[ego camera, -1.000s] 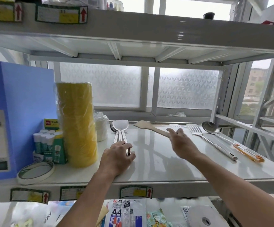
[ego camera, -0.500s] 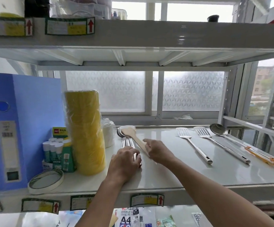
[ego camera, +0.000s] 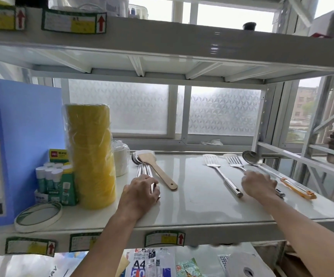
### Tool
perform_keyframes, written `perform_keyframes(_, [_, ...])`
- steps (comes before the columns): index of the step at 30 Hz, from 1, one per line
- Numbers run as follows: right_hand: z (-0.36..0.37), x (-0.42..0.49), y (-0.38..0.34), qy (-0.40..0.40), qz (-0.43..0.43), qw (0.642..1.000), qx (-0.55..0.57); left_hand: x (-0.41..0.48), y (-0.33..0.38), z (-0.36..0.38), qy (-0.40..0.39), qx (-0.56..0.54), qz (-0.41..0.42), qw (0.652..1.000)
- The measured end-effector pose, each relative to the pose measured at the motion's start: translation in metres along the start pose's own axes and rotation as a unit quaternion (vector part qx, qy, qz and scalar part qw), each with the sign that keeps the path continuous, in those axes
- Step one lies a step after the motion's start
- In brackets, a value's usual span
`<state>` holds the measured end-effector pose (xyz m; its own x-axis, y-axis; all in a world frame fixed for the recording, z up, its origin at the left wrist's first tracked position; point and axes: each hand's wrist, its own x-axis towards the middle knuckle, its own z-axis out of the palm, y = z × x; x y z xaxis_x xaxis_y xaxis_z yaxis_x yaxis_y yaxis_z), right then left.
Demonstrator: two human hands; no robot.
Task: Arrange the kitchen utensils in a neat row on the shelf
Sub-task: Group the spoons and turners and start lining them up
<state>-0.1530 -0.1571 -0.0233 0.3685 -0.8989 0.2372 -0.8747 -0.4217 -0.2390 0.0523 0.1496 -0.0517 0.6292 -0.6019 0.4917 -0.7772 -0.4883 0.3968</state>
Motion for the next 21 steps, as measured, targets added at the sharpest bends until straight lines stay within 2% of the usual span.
perform_keyframes(2, [-0.001,0.007,0.024,-0.005,0.041,0.999,0.014,0.000,0.000,0.000,-0.001,0.002,0.000,1.000])
perform_keyframes(4, [0.002,0.012,0.042,0.004,0.046,0.998,0.035,0.000,0.001,0.000,-0.002,0.004,0.000,1.000])
perform_keyframes(8, [0.004,0.015,0.050,0.031,-0.006,0.994,0.100,0.000,0.001,0.000,-0.001,0.006,0.000,1.000])
perform_keyframes(13, [0.007,0.014,0.028,0.046,-0.066,0.982,0.170,-0.001,0.002,-0.001,-0.003,0.008,0.000,1.000])
perform_keyframes(19, [0.012,0.001,0.006,-0.013,-0.103,0.971,0.214,-0.001,0.002,-0.002,-0.011,0.007,-0.001,1.000])
perform_keyframes(21, [0.010,-0.002,0.002,-0.035,-0.115,0.973,0.195,-0.001,0.002,-0.001,-0.011,0.006,0.000,1.000])
